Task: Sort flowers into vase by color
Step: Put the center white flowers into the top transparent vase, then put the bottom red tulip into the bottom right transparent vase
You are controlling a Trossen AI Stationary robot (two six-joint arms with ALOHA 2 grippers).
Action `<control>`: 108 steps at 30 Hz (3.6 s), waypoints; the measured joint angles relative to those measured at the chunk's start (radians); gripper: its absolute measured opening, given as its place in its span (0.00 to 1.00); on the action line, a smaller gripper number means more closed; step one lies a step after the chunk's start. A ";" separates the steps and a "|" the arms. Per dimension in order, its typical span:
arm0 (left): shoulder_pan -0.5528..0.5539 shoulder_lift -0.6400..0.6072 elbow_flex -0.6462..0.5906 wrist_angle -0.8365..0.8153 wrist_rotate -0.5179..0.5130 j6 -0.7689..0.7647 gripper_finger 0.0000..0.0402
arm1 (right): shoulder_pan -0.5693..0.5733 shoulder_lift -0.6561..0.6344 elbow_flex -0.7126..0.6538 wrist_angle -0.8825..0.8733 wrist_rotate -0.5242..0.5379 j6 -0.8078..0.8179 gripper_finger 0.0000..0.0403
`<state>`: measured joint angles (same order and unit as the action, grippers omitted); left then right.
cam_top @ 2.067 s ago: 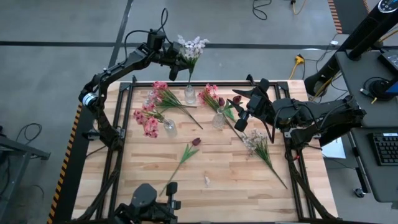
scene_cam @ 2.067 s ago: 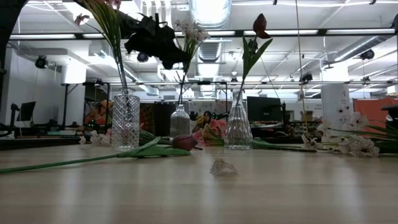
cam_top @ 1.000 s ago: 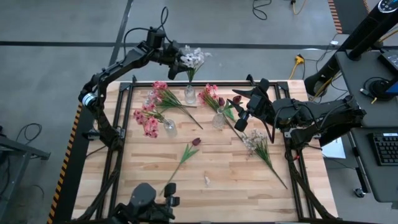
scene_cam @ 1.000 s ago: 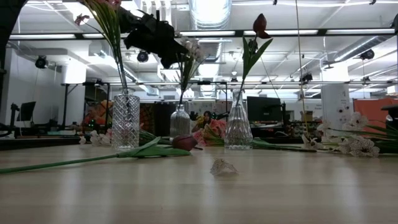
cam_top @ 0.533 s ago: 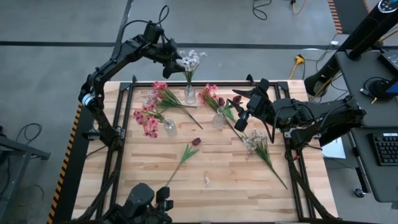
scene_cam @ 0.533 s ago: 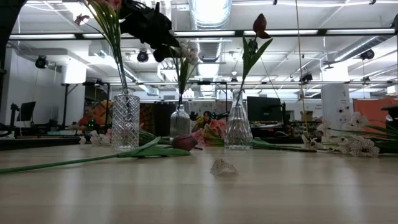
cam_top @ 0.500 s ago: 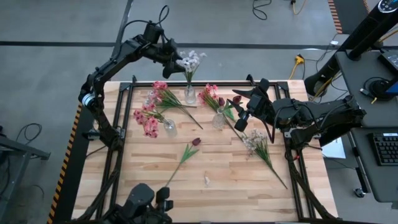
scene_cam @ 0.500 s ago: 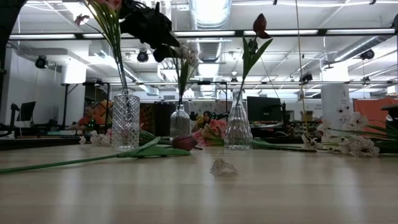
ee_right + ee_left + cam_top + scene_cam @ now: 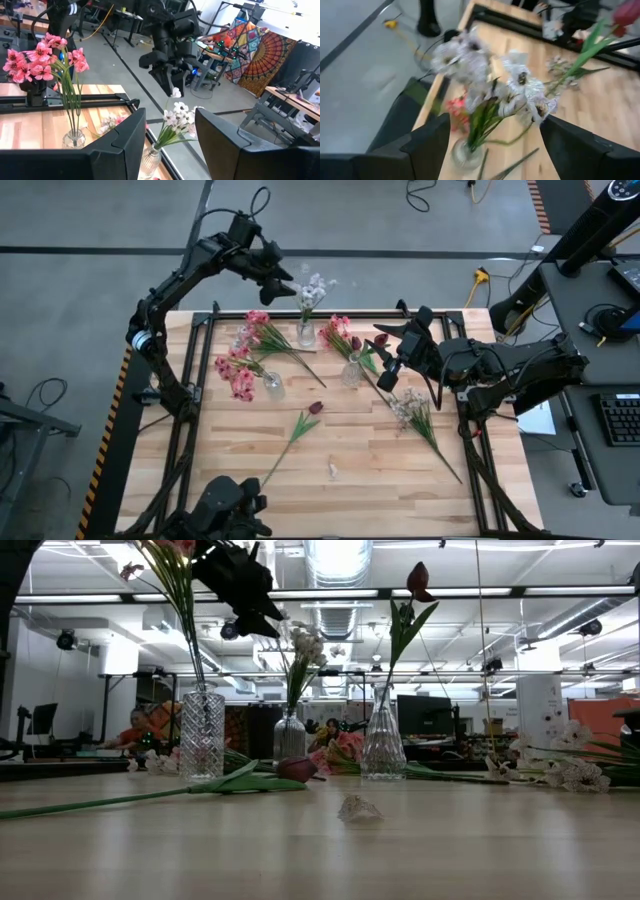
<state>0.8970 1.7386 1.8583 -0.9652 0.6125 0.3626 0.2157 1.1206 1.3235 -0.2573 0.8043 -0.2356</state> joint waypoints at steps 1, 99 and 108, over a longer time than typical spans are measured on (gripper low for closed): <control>0.000 0.000 0.019 -0.026 -0.019 0.003 0.72 | 0.000 0.000 0.000 0.000 0.000 0.000 0.41; -1.438 -0.363 0.161 -0.464 -0.978 -1.029 0.71 | 0.017 0.110 -0.020 -1.062 -0.466 1.007 0.41; -1.706 -0.241 0.061 -0.575 -0.860 -1.370 0.71 | 0.018 0.110 -0.020 -1.067 -0.467 1.009 0.41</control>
<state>-0.8091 1.4974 1.9197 -1.5406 -0.2477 -1.0075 0.2333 1.2308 1.3033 -1.3238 0.3378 0.7737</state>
